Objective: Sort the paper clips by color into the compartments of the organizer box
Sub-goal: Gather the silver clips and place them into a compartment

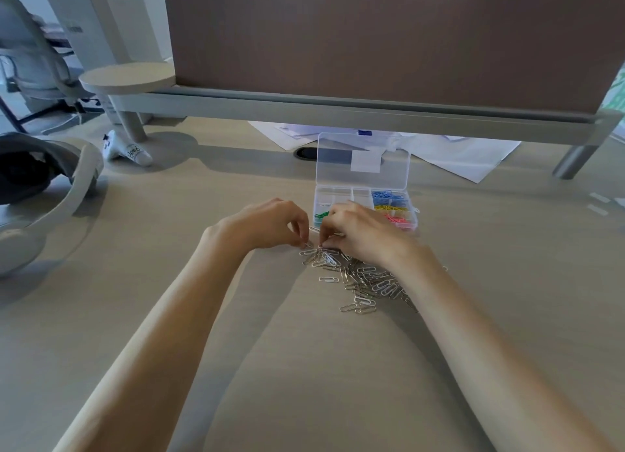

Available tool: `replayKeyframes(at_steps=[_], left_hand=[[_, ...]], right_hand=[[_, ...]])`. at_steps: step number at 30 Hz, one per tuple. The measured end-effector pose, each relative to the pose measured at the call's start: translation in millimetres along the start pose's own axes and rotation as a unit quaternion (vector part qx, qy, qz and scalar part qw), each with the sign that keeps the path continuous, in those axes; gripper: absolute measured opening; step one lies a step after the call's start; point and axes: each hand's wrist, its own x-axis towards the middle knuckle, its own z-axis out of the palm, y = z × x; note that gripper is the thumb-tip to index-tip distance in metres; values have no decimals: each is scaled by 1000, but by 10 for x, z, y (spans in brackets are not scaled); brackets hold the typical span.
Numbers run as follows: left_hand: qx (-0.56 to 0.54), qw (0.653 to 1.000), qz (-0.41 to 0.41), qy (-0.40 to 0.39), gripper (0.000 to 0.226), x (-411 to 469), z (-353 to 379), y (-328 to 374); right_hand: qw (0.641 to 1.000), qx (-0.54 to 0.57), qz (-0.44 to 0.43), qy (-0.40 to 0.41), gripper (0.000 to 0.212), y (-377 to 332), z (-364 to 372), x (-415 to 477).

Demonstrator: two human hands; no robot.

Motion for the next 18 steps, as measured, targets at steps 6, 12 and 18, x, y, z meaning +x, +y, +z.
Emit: replayKeyframes(at_steps=[6, 12, 18], left_hand=[[44, 999, -14, 5, 5, -28, -4, 38], [51, 998, 0, 26, 5, -22, -1, 64], [140, 989, 0, 49, 12, -36, -8, 153]], right_hand=[[998, 48, 32, 3, 9, 4, -40, -29], [995, 72, 47, -45, 8, 28, -188, -91], [996, 28, 50, -73, 7, -12, -116, -50]])
